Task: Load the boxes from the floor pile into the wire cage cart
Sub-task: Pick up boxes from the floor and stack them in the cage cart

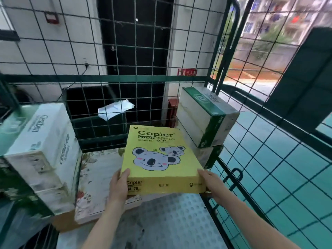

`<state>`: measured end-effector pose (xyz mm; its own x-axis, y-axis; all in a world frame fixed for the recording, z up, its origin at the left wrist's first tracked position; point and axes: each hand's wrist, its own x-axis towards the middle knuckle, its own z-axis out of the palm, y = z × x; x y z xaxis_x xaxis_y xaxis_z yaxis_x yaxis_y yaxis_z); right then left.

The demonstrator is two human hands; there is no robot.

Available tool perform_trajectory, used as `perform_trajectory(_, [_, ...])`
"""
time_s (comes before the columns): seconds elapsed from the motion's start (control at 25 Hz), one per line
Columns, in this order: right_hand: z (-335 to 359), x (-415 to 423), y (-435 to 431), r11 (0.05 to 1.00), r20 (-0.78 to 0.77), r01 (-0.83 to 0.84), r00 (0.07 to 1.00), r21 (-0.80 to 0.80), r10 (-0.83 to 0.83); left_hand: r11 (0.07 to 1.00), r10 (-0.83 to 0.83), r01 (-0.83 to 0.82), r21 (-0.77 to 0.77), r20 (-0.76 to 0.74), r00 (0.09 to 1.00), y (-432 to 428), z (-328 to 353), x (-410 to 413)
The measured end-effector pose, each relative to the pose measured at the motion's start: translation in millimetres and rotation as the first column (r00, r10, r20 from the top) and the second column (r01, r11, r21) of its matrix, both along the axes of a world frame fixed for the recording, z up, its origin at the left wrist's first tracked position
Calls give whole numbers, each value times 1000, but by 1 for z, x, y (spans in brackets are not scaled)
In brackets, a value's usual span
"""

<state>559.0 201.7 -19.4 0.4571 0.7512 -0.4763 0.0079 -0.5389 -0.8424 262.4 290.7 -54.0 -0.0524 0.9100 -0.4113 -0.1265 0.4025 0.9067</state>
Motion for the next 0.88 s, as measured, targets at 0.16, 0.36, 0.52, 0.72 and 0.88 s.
perform_trajectory(0.16, [-26,-10,24,1000,4,-25,1000,-4,25,1000,6,-6,5,-23,1000,14,-24,-16])
perform_trajectory(0.36, [-58,-2,42,995,37,-62,998,84,59,993,-13,18,-114,42,999,31,-57,-18])
perform_trajectory(0.52, [-77,28,49,987,71,-109,992,116,101,979,-53,63,-193,54,997,39,-80,7])
perform_trajectory(0.72, [-86,87,75,982,137,-141,983,123,124,973,-127,122,-195,-14,992,53,-80,72])
perform_trajectory(0.88, [-109,137,105,970,205,-230,956,83,209,984,-96,85,-157,-60,994,67,-95,119])
